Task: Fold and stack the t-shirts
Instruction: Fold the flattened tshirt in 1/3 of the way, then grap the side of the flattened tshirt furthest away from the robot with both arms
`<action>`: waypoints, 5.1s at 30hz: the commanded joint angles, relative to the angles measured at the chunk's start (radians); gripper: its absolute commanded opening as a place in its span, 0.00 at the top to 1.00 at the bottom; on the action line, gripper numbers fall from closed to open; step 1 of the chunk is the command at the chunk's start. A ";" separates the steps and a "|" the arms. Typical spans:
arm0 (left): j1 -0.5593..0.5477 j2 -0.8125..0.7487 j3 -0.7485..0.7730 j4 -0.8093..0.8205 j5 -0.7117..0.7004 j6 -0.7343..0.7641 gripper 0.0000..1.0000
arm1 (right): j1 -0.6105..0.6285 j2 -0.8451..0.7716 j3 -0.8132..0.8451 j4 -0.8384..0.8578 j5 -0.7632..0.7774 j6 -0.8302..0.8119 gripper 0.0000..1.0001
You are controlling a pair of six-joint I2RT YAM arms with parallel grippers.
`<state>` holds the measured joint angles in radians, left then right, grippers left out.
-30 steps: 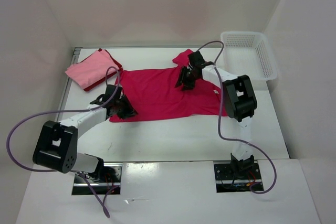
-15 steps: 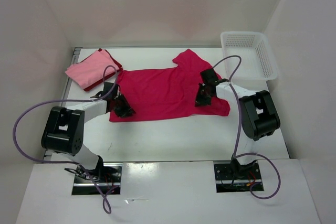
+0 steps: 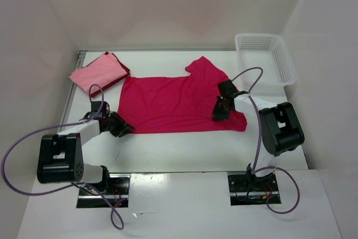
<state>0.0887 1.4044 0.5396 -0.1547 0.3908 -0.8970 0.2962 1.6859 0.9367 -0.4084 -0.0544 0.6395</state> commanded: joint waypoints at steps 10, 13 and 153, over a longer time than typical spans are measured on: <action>-0.018 -0.326 -0.054 -0.234 0.025 -0.040 0.69 | 0.063 -0.130 -0.002 -0.202 0.020 0.028 0.90; -0.053 -0.256 0.124 -0.233 -0.036 0.010 0.72 | 0.052 -0.108 0.120 -0.222 0.008 -0.014 0.89; -0.073 0.530 0.824 0.014 -0.457 0.285 1.00 | -0.058 1.157 1.864 -0.320 0.053 -0.273 0.50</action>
<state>0.0135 1.9785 1.3697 -0.1566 -0.0723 -0.6281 0.2249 2.8216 2.7548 -0.7250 0.0059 0.3725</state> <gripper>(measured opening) 0.003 0.515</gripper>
